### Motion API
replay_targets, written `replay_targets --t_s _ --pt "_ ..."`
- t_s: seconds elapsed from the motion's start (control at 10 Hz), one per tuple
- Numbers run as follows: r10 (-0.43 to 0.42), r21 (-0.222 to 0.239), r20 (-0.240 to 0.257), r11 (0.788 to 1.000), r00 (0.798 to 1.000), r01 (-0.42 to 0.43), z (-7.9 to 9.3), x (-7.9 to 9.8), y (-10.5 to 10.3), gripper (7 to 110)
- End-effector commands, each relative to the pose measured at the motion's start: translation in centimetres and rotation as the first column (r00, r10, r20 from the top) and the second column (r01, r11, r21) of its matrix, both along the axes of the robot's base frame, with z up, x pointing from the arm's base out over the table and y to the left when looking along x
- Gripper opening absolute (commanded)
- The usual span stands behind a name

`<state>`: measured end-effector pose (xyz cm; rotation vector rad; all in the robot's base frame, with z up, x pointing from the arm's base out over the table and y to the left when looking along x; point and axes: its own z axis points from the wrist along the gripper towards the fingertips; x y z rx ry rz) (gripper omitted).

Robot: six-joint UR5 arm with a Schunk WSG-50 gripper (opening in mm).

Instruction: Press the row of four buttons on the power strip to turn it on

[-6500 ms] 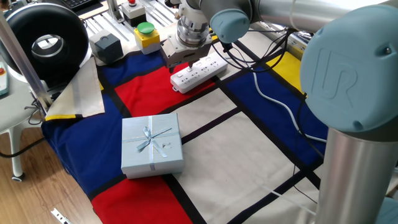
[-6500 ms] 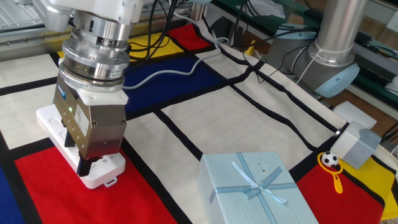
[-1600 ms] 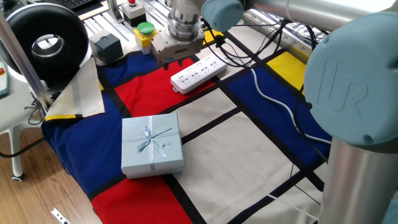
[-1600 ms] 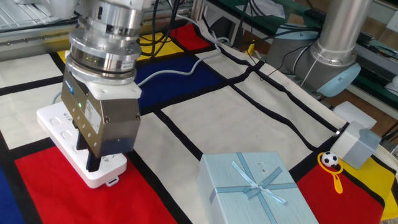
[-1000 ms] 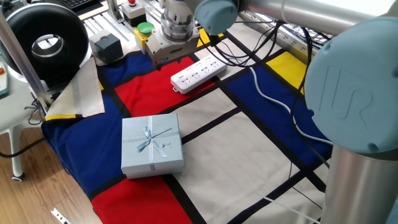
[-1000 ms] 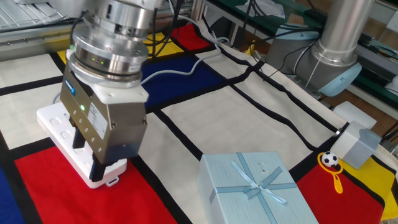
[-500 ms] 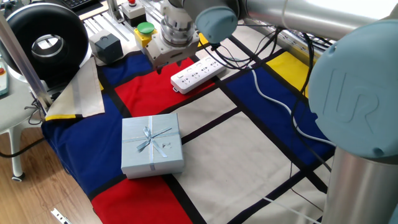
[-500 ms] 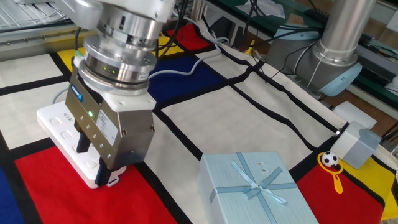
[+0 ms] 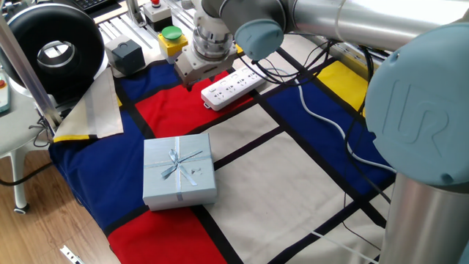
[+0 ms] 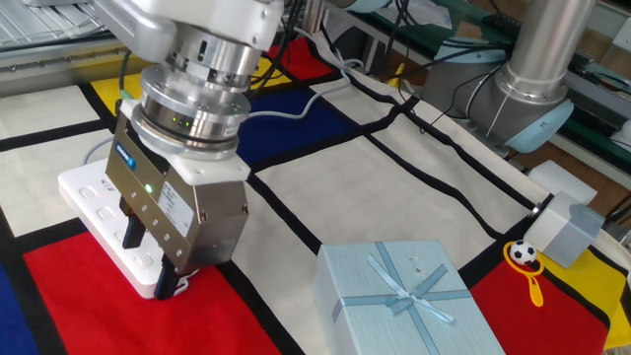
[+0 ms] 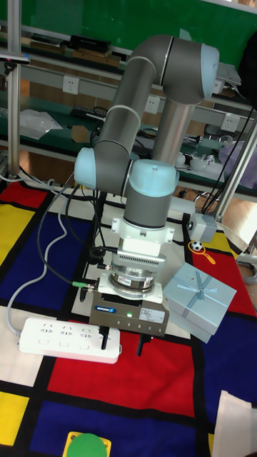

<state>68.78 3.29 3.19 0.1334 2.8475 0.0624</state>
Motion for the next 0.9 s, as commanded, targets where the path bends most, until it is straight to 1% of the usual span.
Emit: replay_targets --t_s 0.0,0.2,0.3,0.8 --pt "-0.011 0.012 0.0 1.0 1.0 0.011 -0.6 -0.1 0.2 66" --pt "-0.034 0.022 -0.018 0.999 0.999 0.035 -0.8 -0.7 0.3 66" --pt "-0.036 0.019 -0.02 0.999 0.999 0.036 -0.9 -0.9 0.2 44" --pt "-0.031 0.02 -0.015 0.999 0.999 0.032 -1.3 -1.2 0.0 44"
